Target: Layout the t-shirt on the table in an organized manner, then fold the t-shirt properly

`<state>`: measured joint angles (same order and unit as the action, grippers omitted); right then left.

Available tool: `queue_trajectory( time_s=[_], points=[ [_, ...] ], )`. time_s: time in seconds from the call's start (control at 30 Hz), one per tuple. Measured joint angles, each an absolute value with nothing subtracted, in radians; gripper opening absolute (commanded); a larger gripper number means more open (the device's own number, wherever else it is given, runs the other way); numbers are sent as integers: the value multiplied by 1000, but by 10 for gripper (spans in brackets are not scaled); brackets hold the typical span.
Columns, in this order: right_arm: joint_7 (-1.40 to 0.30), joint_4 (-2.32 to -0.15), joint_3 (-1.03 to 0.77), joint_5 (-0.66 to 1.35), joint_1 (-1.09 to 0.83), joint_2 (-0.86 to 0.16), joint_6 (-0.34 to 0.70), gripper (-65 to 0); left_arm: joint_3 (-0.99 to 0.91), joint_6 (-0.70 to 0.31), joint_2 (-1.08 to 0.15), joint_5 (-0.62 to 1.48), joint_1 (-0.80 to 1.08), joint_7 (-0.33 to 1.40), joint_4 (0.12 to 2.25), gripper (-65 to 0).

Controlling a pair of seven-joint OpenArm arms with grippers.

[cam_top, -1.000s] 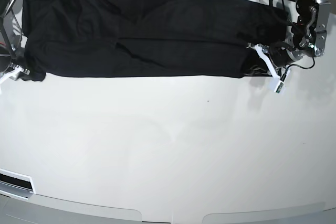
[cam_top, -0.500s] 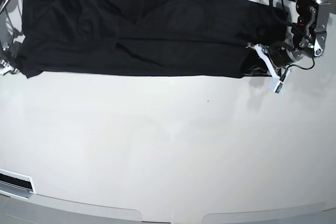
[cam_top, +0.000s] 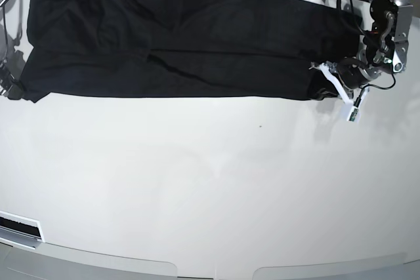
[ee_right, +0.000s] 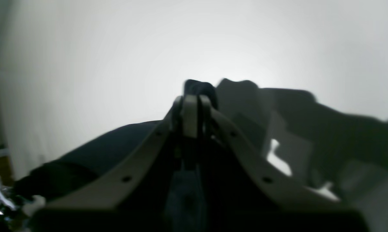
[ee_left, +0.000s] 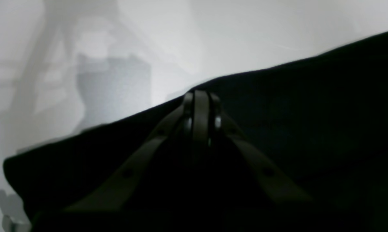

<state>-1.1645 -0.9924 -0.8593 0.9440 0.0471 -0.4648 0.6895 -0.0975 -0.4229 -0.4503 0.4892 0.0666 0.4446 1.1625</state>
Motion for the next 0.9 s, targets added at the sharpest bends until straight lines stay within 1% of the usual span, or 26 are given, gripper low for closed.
queue_trajectory(
  time_s=[0.07,0.1,0.27,0.3,0.33,0.4,0.47,0.5,0.53,0.6,0.7,0.8,0.9],
  points=[
    [-1179,-992,-859,996,47,-465,690,-425,-97,-422,-451,489,67,444,1163,-650],
    [-1191,-993,-859,1027,47,-466,690,-406,-97,-422,-451,489,67,445,1163,-650],
    [-1323,-1011,-859,1177,46,-465,690,-410,-114,-418,-449,481,67,466,1178,-650],
    [-1350,-1027,-859,1209,45,-465,690,-422,-123,-417,-449,480,67,477,1182,-650],
    [-1375,-1045,-859,1240,44,-465,692,-456,-134,-422,-448,477,68,485,1187,-650],
    [-1411,-1084,-859,1295,44,-467,693,-562,-165,-459,-449,489,70,509,1195,-650],
    [-1411,-1114,-859,1385,44,-467,693,-648,-196,-534,-452,529,75,542,1199,-650],
    [-1411,-1127,-859,1459,39,-468,693,-650,-212,-564,-454,556,77,566,1202,-650],
    [-1398,-1145,-858,1484,29,-468,693,-650,-227,-608,-457,580,80,584,1206,-650],
    [-1399,-1154,-852,1464,-1,-474,693,-650,-250,-673,-459,661,83,603,1218,-650],
    [-1413,-1151,-852,1442,-55,-467,693,-650,-271,-683,-463,728,76,620,1224,-650],
    [-1409,-1154,-852,1449,-78,-466,693,-650,-276,-683,-465,737,75,622,1224,-650],
    [-1406,-1216,-851,1455,-123,-464,693,-650,-284,-668,-465,737,78,628,1224,-650]
  ],
)
